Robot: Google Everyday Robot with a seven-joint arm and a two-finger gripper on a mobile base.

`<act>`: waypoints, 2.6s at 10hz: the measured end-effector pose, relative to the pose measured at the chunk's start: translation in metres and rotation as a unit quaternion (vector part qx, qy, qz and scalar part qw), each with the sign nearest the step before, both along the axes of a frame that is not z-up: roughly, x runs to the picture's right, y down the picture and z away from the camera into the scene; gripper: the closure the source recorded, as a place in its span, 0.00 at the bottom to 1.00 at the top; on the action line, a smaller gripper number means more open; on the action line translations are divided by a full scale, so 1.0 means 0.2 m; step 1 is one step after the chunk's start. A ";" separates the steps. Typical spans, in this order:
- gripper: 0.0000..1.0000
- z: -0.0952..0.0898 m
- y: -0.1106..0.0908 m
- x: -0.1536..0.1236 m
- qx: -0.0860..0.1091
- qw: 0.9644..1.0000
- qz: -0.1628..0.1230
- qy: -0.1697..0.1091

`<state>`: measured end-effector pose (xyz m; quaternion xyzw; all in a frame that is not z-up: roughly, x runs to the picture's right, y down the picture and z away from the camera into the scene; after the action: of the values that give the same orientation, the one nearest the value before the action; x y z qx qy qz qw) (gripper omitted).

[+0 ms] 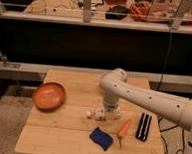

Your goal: Stand the bottle upright

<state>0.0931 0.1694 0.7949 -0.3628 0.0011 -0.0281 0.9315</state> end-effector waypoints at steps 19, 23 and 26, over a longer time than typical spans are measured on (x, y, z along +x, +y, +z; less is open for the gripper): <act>0.20 0.15 0.06 0.00 -0.019 0.999 0.032 0.010; 0.22 0.17 0.08 -0.01 -0.019 0.999 0.039 0.008; 0.31 0.18 0.09 0.00 -0.019 0.999 0.045 0.008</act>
<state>0.0927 0.1876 0.8307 -0.3800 -0.0087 0.0166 0.9248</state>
